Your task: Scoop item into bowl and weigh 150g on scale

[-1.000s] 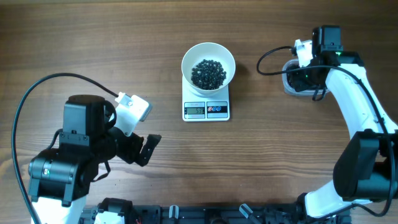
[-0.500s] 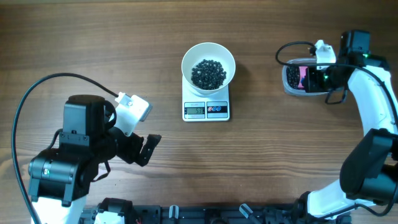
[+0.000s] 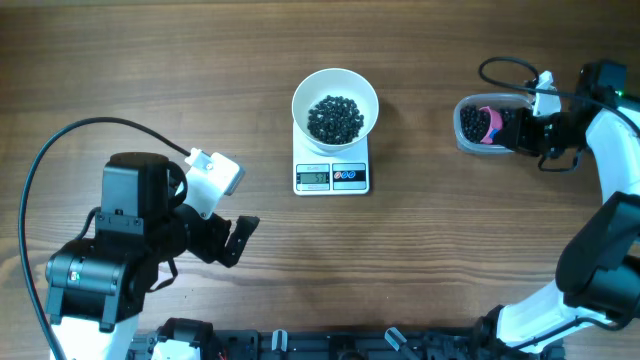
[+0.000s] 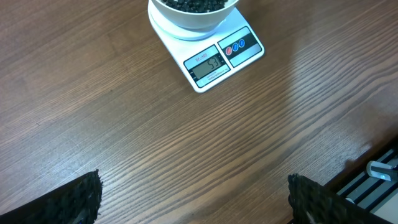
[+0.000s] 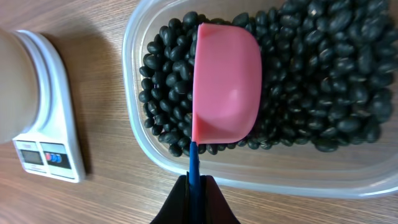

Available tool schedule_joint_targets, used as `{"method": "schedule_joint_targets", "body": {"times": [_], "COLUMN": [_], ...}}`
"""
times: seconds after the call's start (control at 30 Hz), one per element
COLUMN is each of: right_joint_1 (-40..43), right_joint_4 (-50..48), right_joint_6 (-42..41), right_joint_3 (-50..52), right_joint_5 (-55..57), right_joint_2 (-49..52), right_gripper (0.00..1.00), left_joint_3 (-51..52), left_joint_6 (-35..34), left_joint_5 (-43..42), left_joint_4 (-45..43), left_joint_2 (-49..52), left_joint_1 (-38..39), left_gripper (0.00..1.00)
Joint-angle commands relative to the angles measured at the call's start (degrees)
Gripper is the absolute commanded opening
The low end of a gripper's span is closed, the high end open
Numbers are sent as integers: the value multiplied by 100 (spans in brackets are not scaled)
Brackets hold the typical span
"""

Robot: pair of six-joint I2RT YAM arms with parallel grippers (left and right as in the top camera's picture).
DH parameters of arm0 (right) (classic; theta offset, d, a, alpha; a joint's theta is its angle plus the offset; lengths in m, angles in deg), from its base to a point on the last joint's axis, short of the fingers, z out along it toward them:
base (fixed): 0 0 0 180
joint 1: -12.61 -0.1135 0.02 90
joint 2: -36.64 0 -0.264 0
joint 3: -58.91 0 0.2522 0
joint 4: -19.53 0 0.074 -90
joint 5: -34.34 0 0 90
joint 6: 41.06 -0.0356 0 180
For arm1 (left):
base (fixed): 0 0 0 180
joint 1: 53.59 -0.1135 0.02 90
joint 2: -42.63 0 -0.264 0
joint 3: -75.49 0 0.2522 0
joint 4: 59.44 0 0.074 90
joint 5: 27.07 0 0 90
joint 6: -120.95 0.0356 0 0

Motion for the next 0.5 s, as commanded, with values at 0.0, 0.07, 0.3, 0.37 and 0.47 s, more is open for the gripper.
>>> {"method": "schedule_joint_targets", "body": {"times": [0.0, 0.07, 0.3, 0.37, 0.47], "right_joint_1": [-48, -42, 94, 181, 334], "right_joint_4": [146, 133, 85, 74, 83], "right_joint_6": [-229, -326, -885, -1023, -1119], "right_joint_3": [72, 72, 72, 72, 72], "right_joint_5": [-251, -247, -238, -304, -389], "right_joint_2": [308, 308, 308, 308, 310], "right_gripper": [4, 4, 4, 4, 4], "left_joint_3": [-85, -85, -85, -85, -85], "left_joint_6": [116, 116, 114, 116, 116], "left_joint_5": [33, 33, 33, 33, 33], "left_joint_4": [-17, -17, -17, -17, -17], "left_joint_2": [-9, -9, -9, -9, -9], "left_joint_1": [-42, -42, -42, -42, -42], "left_gripper": [100, 100, 100, 100, 100]}}
